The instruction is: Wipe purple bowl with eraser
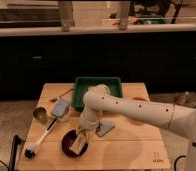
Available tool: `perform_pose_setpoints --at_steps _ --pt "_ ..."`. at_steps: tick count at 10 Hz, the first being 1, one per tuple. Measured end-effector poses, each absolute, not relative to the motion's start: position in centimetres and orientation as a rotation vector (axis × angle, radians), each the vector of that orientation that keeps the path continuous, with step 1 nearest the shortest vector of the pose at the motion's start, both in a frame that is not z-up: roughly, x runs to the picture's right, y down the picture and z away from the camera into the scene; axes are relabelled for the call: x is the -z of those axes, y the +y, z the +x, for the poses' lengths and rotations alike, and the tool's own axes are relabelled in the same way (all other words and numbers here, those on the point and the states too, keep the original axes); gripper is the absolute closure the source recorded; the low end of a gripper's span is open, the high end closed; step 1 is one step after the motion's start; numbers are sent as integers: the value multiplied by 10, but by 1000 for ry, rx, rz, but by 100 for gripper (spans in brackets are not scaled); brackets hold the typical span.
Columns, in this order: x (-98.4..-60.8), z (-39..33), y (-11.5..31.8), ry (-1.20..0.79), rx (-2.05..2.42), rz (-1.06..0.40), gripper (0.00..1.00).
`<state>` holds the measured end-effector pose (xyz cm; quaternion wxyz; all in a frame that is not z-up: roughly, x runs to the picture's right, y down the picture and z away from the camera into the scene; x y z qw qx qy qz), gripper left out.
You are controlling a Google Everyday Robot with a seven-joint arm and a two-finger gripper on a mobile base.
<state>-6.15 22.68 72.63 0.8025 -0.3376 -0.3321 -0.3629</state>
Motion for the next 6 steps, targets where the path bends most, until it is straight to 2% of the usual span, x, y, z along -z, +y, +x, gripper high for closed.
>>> perform_pose_setpoints --at_steps 6 --pt "-753 -75 195 -696 789 -702 97"
